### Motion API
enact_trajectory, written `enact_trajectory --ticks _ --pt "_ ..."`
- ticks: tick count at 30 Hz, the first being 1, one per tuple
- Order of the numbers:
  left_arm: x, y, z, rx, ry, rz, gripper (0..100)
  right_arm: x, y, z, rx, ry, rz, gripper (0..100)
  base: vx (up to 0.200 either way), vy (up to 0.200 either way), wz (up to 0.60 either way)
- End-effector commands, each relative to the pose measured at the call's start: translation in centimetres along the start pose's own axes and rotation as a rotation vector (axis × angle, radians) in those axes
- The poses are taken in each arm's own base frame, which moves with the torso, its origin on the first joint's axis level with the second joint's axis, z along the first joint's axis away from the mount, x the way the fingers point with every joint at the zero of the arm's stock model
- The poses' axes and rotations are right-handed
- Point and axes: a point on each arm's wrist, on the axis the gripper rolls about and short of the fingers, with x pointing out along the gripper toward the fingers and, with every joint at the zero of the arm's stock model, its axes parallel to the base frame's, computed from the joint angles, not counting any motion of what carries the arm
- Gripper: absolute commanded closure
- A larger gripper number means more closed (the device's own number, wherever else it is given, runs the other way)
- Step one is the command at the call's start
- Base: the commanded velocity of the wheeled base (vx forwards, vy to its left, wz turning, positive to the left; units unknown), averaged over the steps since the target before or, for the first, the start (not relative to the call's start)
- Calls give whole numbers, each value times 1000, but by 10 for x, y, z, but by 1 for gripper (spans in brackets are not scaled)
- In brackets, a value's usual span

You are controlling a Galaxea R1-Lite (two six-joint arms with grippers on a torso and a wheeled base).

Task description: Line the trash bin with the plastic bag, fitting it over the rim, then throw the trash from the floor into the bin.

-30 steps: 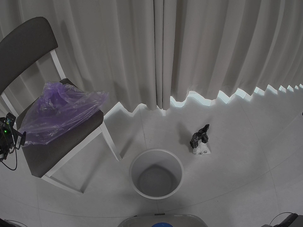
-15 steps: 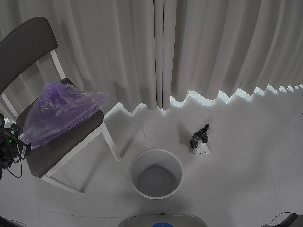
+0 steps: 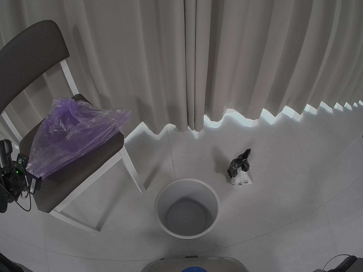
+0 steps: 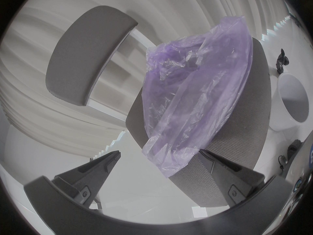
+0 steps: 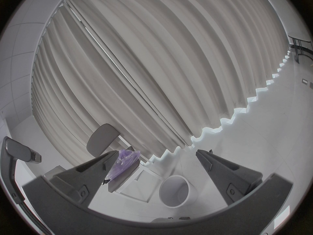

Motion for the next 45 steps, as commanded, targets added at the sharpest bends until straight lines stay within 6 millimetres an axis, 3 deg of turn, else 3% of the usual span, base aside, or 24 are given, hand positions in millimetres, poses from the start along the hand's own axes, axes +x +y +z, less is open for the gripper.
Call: enact_trajectory --ticks 1,9,30,36,45 --pt "9 2 -3 -7 26 1 0 1 -1 0 2 5 -2 0 0 0 0" --pt "9 21 1 -43 -22 78 0 -3 0 -3 1 -2 1 0 0 0 0" --pt "5 34 -1 14 -42 104 0 -3 1 0 -3 -8 11 0 0 0 0" --pt "9 39 6 15 -64 131 0 -4 2 1 -5 -13 14 0 0 0 0" --pt "11 15 4 51 -62 36 0 -5 4 2 -7 -13 29 0 0 0 0"
